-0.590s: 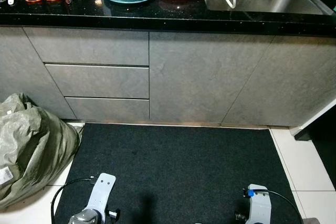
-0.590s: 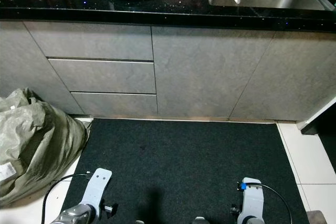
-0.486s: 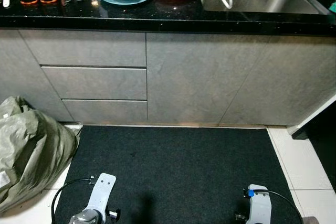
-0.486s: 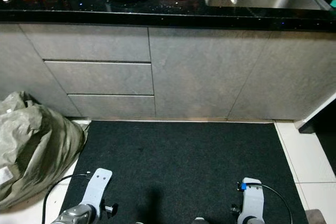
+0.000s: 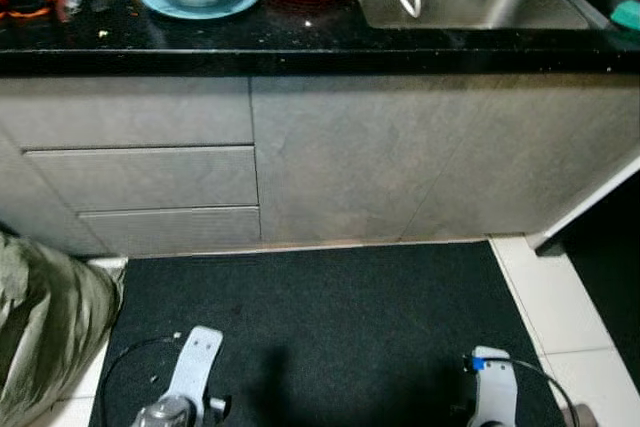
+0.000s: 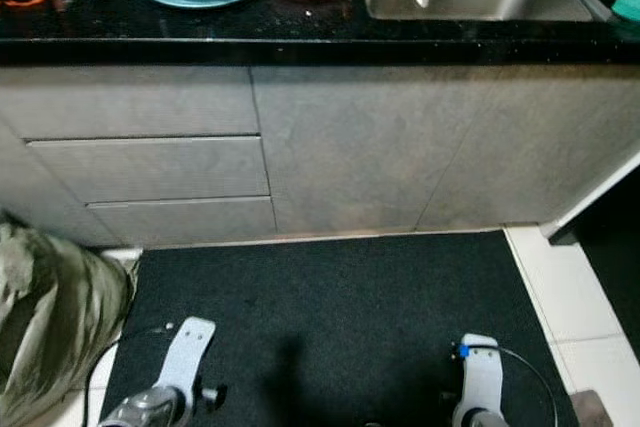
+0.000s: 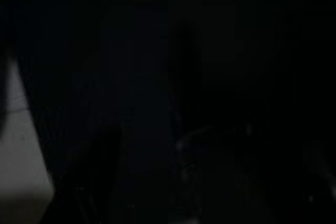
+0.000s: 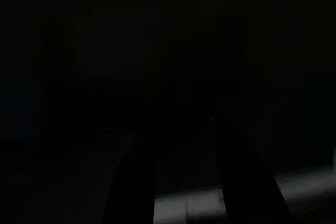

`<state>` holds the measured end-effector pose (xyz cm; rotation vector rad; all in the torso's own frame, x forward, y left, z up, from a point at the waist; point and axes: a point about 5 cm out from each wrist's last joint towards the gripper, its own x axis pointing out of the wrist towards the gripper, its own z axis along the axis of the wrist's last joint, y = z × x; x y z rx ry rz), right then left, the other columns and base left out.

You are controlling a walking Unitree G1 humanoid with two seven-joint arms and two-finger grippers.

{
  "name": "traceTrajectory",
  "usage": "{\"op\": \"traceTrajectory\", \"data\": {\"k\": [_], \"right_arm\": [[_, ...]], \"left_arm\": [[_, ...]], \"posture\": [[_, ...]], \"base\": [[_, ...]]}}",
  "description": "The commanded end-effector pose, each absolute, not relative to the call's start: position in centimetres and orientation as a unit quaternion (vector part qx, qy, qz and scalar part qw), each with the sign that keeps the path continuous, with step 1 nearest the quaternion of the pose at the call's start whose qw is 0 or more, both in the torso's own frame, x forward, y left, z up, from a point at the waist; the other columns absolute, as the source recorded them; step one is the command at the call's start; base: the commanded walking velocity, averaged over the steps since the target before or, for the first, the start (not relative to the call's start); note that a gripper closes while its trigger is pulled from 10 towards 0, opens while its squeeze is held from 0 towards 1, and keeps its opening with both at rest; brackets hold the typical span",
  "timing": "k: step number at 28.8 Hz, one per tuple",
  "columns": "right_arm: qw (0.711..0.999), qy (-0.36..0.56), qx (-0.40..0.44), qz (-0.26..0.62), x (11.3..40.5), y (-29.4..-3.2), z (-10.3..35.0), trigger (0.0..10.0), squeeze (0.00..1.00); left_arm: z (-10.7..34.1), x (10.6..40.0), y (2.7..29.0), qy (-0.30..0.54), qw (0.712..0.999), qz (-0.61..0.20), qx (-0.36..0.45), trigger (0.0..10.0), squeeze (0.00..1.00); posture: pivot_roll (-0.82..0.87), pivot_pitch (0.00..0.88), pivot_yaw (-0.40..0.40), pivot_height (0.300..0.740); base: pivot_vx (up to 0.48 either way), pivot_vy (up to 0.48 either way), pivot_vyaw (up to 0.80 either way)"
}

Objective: Kitchen organization

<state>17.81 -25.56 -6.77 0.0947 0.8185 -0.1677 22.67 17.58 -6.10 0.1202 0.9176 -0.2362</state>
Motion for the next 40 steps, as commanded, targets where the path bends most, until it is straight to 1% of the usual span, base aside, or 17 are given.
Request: {"op": "traceTrajectory", "data": {"k": [1,33,39,40], "right_arm": [[0.915,0.391,0.059,-0.078,18.08,-24.79,-6.85,10.0,0.00],[0.917,0.386,0.063,-0.081,18.19,-24.97,-6.73,10.0,0.00],[0.915,0.385,0.072,-0.098,18.02,-25.07,-6.81,10.0,0.00],[0.915,0.386,0.072,-0.098,18.01,-25.07,-6.81,10.0,0.00]], "left_arm": [[-7.34,20.45,18.56,0.481,0.869,-0.101,0.053,10.0,0.00],[-7.29,20.60,18.28,0.478,0.871,-0.104,0.049,10.0,0.00],[-7.31,20.57,18.25,0.474,0.874,-0.096,0.043,10.0,0.00],[-7.31,20.57,18.25,0.474,0.874,-0.096,0.044,10.0,0.00]], "posture": [[0.00,0.168,-0.014,0.740],[0.00,0.156,-0.017,0.740],[0.00,0.145,-0.015,0.740],[0.00,0.145,-0.015,0.740]], "base": [[0.450,0.000,0.00],[0.452,0.000,0.00],[0.000,0.000,0.00],[0.000,0.000,-0.80]]}}
